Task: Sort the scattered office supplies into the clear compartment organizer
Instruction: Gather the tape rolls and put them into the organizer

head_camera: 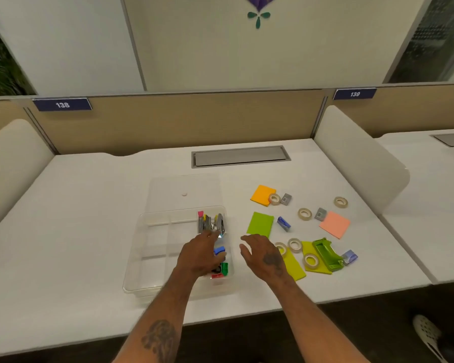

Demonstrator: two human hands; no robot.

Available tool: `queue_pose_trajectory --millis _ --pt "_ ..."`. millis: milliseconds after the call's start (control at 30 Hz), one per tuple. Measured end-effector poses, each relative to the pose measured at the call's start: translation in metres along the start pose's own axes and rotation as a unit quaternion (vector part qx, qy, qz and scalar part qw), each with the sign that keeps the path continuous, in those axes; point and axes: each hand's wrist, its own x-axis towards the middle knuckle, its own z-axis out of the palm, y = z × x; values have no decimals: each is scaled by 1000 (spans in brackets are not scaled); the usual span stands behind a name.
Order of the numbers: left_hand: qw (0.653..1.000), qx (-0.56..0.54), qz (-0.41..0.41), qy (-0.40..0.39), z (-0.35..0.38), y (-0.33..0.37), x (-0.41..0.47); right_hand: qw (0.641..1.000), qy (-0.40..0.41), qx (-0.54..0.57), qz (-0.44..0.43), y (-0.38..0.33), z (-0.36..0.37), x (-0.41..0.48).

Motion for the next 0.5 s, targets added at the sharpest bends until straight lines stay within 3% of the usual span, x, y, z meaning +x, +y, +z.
queue_pose_trajectory --millis 100,167,333,500 --pt "999 5 33 -18 11 21 13 998 57 -25 -3 24 -10 -15" --pt "998 5 58 -21 19 38 21 998 48 -31 30 43 -16 -23" --pt "994 7 95 -60 37 75 43 983 -56 -65 165 96 -25 -31" --pt "989 21 95 -111 56 105 65 956 -154 -72 238 142 -33 -38"
